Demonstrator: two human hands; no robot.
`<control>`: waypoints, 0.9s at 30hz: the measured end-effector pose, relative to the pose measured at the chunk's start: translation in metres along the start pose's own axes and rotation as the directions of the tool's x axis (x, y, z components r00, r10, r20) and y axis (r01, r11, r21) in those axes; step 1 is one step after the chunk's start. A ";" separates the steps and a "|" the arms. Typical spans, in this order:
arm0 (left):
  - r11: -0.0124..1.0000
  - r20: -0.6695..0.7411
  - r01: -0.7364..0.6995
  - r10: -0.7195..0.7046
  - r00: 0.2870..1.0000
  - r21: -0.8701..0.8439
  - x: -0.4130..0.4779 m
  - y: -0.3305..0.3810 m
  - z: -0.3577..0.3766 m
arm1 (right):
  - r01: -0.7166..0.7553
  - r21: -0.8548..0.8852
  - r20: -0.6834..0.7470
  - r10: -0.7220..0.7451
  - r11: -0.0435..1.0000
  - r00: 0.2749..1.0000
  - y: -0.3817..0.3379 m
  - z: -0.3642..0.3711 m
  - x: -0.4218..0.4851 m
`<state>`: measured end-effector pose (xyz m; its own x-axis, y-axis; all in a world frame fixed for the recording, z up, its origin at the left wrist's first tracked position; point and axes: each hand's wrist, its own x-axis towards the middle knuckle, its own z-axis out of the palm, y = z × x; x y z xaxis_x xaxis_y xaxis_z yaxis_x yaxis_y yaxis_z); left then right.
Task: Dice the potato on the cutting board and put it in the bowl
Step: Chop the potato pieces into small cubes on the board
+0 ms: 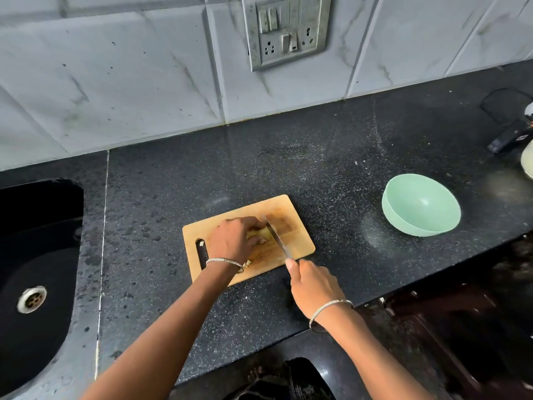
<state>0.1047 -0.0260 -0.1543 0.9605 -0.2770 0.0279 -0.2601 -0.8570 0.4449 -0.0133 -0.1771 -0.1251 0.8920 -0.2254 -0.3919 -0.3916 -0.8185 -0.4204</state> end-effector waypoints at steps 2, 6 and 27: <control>1.000 0.005 0.016 -0.016 1.000 -0.006 0.001 -0.001 0.000 | -0.006 -0.012 0.000 0.006 1.000 1.000 -0.003 0.000 -0.002; 0.999 0.035 0.023 -0.022 0.999 -0.034 0.004 -0.002 0.000 | -0.031 0.012 0.022 0.031 0.999 0.999 -0.010 -0.006 -0.006; 0.960 0.176 -0.241 0.214 0.961 0.144 0.011 0.011 -0.018 | -0.084 -0.063 -0.018 0.083 0.995 0.996 -0.021 0.014 0.006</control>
<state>0.1144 -0.0303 -0.1332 0.8496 -0.5263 -0.0351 -0.4950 -0.8185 0.2914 -0.0030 -0.1539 -0.1306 0.8604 -0.3017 -0.4107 -0.4499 -0.8283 -0.3339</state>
